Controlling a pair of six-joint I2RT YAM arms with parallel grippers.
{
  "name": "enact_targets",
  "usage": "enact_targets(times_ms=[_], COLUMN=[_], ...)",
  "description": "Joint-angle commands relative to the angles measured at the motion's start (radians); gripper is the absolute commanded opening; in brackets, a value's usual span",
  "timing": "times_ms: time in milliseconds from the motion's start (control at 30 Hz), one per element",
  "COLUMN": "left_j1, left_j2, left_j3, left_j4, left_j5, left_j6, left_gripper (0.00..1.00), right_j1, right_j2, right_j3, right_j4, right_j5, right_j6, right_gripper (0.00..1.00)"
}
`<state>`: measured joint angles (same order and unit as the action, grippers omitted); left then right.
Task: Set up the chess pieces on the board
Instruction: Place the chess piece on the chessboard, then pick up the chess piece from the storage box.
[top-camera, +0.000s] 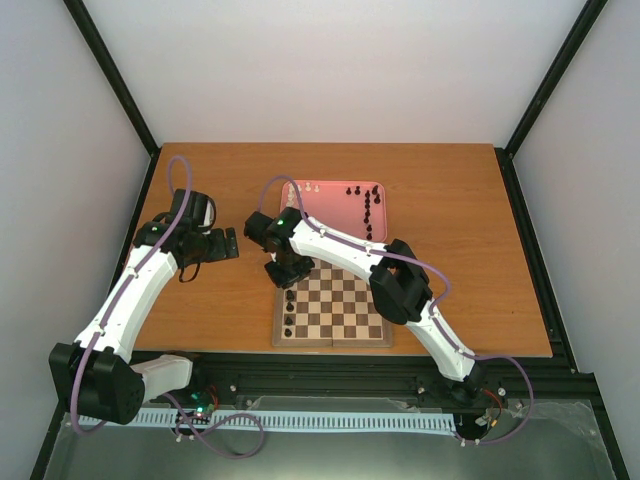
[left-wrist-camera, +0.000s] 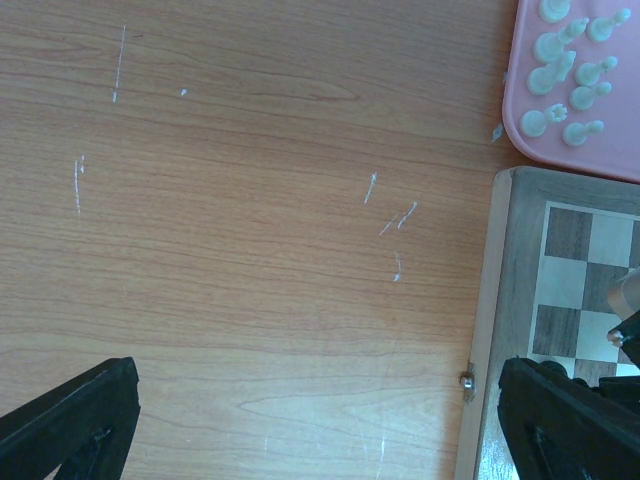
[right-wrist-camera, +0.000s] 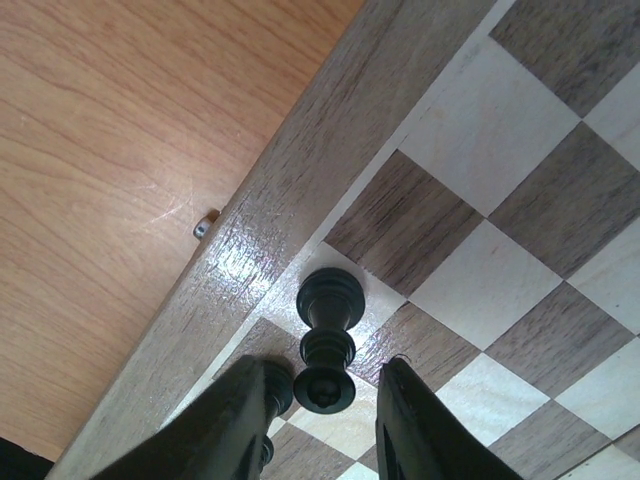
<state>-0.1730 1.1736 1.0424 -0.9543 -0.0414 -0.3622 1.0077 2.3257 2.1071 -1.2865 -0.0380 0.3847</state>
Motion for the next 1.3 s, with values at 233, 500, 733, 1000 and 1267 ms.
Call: enact_targets(times_ms=[233, 500, 733, 1000, 1267], left_j1=[0.003, 0.003, 0.002, 0.003, 0.003], left_j2=[-0.003, -0.003, 0.015, 0.116, 0.201], left_j3=[0.008, 0.023, 0.057, 0.13, 0.178], left_j4=[0.01, 0.0, -0.012, -0.019, -0.005], left_j5=[-0.005, -0.025, -0.02, -0.005, 0.001], left_j6=[0.02, 0.016, 0.001, -0.002, -0.012], left_gripper=[1.0, 1.0, 1.0, 1.0, 1.0], right_j1=[0.002, -0.054, -0.23, -0.48, -0.605], right_j2=[-0.056, -0.075, -0.129, -0.104, -0.015], right_j3=[0.06, 0.164, 0.171, 0.164, 0.178], right_j4=[0.002, -0.012, 0.031, 0.099, 0.158], right_j5=[0.012, 0.065, 0.121, 0.171, 0.185], right_j6=[-0.02, -0.03, -0.051, -0.09, -0.115], right_gripper=[0.45, 0.54, 0.61, 0.61, 0.58])
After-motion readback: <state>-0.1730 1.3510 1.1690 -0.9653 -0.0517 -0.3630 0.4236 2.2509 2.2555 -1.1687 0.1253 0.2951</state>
